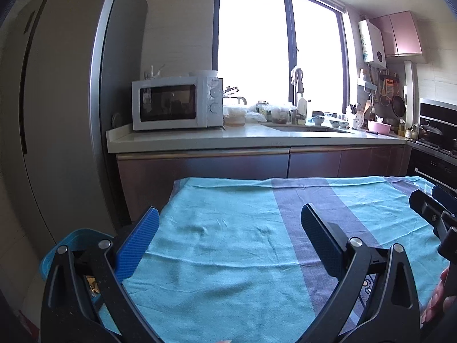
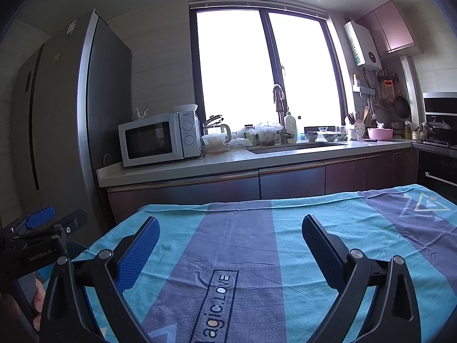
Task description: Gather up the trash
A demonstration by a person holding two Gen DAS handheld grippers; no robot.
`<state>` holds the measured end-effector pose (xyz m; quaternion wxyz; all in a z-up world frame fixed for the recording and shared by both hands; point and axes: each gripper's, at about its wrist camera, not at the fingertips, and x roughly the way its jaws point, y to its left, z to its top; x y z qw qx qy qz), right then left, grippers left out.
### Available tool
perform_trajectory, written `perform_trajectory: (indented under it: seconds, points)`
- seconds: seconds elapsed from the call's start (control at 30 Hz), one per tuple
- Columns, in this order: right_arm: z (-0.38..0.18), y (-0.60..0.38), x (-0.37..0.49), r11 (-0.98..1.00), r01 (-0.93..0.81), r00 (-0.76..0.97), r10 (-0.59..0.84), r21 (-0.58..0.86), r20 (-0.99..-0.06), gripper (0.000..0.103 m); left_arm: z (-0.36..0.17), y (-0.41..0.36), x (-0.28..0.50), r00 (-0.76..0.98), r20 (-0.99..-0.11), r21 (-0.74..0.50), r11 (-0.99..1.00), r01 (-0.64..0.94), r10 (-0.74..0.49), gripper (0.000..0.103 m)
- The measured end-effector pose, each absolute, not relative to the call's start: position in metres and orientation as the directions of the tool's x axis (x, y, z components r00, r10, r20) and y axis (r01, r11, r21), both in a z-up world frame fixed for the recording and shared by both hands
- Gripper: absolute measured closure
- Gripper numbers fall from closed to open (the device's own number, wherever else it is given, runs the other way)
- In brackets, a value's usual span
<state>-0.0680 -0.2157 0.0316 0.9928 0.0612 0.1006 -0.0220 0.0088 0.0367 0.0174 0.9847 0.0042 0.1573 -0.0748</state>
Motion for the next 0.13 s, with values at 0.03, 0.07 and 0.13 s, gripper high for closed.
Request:
perform_trajectory:
  seconds: [0.03,0.07,0.13]
  points:
    - [0.031,-0.219,-0.066,0.991,0.060,0.977,-0.033,0.120,-0.211,0.007,0.015,0.036,0.017,0.926,-0.345,-0.019,0.988,0.154,-0.151,0.006]
    - [0.029,-0.223,-0.064,0.990,0.065,0.974,-0.036,0.125,-0.222,0.007,0.011,0.035,0.026,0.913,-0.375,-0.028,0.986,0.162,-0.160,0.006]
    - [0.027,-0.231,-0.057,0.988,0.075,0.966,-0.039,0.132,-0.256,0.007,0.003,0.033,0.048,0.880,-0.444,-0.040,0.985,0.171,-0.170,0.006]
